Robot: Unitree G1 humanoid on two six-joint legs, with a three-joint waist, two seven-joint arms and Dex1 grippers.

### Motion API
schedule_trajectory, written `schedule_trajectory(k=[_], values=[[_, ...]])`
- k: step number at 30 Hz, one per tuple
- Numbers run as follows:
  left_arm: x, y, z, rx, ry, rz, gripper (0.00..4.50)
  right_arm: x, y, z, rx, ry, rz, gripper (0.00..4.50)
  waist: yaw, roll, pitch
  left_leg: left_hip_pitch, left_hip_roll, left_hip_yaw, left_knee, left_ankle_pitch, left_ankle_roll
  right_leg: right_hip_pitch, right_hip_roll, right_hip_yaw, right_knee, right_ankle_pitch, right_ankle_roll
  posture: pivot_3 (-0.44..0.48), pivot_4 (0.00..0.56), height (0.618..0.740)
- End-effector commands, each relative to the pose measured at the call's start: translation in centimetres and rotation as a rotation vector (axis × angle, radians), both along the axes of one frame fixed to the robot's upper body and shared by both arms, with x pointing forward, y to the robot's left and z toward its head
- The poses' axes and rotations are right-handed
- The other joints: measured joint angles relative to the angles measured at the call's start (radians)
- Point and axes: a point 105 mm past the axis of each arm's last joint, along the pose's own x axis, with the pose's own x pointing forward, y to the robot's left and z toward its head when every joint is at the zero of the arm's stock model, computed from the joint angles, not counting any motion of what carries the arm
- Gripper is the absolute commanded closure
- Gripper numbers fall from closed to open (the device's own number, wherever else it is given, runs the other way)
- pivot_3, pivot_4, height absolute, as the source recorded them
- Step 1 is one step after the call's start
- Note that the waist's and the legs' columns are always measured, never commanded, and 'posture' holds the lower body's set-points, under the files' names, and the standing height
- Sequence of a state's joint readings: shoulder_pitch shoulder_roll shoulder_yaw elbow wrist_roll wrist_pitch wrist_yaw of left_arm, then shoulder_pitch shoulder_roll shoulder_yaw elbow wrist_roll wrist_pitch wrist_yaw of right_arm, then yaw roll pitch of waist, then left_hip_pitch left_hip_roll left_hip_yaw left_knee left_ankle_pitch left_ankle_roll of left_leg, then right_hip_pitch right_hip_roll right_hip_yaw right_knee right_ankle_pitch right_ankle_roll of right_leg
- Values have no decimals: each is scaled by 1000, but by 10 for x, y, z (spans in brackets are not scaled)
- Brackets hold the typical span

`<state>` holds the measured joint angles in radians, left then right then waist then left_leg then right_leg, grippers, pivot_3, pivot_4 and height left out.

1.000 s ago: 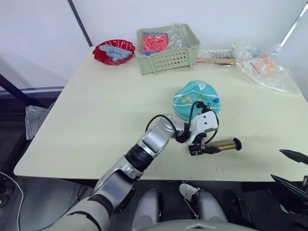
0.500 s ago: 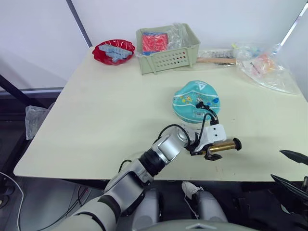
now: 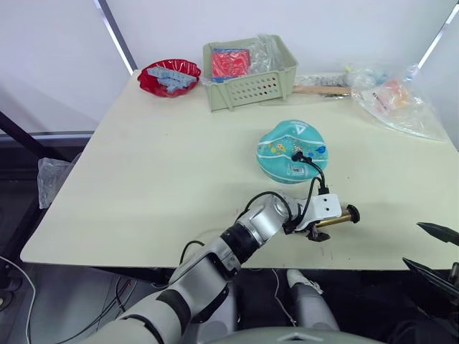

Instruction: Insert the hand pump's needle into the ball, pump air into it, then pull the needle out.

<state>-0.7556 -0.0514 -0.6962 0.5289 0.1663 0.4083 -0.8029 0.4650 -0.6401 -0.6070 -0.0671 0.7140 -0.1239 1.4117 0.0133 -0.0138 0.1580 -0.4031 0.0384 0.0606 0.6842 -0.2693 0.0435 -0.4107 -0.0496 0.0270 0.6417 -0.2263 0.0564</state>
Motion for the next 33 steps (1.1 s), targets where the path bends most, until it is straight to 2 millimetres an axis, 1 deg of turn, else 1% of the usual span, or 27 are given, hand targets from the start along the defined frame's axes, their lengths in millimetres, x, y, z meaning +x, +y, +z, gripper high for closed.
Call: schedule_trajectory(k=[1,3,4,8,13,17,19,21,23,25,27,30,33], values=[[4,-5,9,-33,-12,5,2557,0,2,8,-14,-40,4,0,0,0,0,0,0,0,0,0,0,0,0,0,0,0,0,0,150,738],[3,-4,10,-42,1,9,3382,0,2,7,-15,-40,1,0,0,0,0,-1,0,0,0,0,0,0,0,0,0,0,0,0,150,738],[2,-4,11,-50,3,8,3429,1,2,7,-15,-40,-2,0,1,0,0,-1,0,0,0,0,0,0,0,0,0,0,0,0,150,738],[-2,-3,19,-89,21,-14,3429,1,6,7,15,-40,-9,0,0,0,0,-1,0,0,0,0,0,-1,0,0,0,0,0,0,150,738],[-6,0,37,-164,12,-45,3429,7,15,14,124,-55,-53,0,0,3,-2,-4,0,-1,0,0,0,-3,0,-1,0,0,0,0,150,738],[-5,6,47,-214,-9,-35,3429,12,20,17,183,-47,-94,0,1,5,-3,-5,0,-2,0,0,0,-3,0,-1,0,0,0,0,150,738],[-8,10,54,-269,2,-41,3429,16,24,19,215,-54,-112,0,1,6,-3,-6,0,-3,0,0,0,-4,0,-2,0,0,0,0,150,738],[-13,12,61,-331,14,-62,3429,21,29,22,255,-60,-133,0,0,6,-3,-6,0,-3,0,0,0,-4,0,-2,0,0,0,0,150,738],[-15,16,67,-382,16,-76,3429,27,36,25,331,-60,-165,0,0,6,-3,-7,0,-3,0,0,0,-5,0,-3,0,0,0,0,150,738],[-18,21,70,-409,15,-89,3429,34,43,26,433,-25,-218,0,0,6,-3,-7,0,-4,1,0,0,-5,0,-3,0,0,-1,0,150,738],[-18,25,70,-425,15,-91,3429,39,50,26,498,-1,-247,0,0,7,-4,-7,0,-4,1,0,0,-5,0,-3,0,0,-1,0,150,738],[-20,27,74,-468,20,-98,3429,49,57,26,568,44,-306,0,1,7,-4,-8,0,-4,2,0,0,-5,0,-4,0,0,-1,0,150,738],[-22,29,79,-514,25,-108,3429,60,61,31,652,68,-350,0,0,7,-4,-9,0,-5,3,0,0,-5,0,-3,0,0,0,0,150,738]])
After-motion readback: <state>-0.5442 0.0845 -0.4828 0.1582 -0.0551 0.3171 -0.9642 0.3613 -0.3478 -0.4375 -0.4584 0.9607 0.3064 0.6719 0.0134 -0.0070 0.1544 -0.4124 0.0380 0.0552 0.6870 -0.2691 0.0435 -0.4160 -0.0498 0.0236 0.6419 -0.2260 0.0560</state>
